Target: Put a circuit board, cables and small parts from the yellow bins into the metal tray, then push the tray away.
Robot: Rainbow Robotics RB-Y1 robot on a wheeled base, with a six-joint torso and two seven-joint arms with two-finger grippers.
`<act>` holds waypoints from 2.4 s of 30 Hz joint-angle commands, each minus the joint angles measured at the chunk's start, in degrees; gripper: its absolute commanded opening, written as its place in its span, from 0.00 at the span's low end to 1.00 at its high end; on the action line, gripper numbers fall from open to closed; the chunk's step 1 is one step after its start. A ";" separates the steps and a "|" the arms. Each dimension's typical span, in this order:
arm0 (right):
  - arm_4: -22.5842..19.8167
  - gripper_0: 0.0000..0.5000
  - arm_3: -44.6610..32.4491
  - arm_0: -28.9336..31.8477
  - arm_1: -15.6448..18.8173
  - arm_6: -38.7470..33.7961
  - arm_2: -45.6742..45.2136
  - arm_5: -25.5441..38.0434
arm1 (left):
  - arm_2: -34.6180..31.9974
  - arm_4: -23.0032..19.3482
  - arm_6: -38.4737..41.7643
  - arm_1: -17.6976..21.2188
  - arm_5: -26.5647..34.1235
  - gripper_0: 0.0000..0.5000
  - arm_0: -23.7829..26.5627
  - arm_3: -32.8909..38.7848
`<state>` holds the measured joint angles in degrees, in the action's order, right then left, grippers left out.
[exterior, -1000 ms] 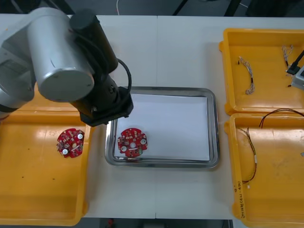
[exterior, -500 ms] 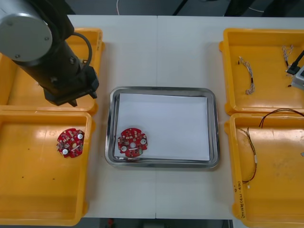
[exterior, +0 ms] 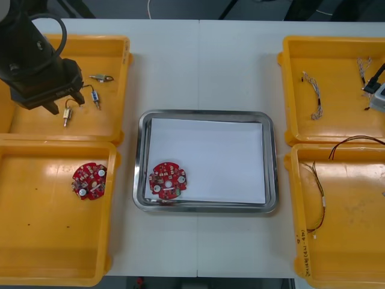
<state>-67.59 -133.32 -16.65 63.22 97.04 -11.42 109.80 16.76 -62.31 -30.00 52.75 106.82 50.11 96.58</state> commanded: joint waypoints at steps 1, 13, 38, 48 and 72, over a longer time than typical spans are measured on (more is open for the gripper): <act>-1.49 0.00 -3.87 -5.06 2.43 2.89 3.43 0.20 | -2.96 3.33 -8.41 2.35 0.76 1.00 2.19 -1.48; -1.67 0.00 -5.46 -19.38 1.20 2.19 20.83 0.20 | -5.42 8.43 -18.34 2.35 -0.20 1.00 2.19 -5.26; 5.89 0.00 10.36 -46.19 -20.59 2.71 49.57 0.20 | -8.33 9.40 -38.55 3.76 -9.17 1.00 2.28 -14.31; 9.40 0.00 18.27 -46.19 -26.84 2.71 55.11 0.20 | -7.89 9.40 -41.63 3.67 -11.98 1.00 2.28 -17.13; 17.31 0.00 26.27 -39.34 -32.28 2.45 60.73 -5.30 | -1.21 9.13 -42.68 0.60 -19.63 1.00 -0.18 -22.31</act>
<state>-51.08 -106.77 -57.53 31.86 98.88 49.29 105.47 15.56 -53.28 -66.20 53.51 88.98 49.95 73.73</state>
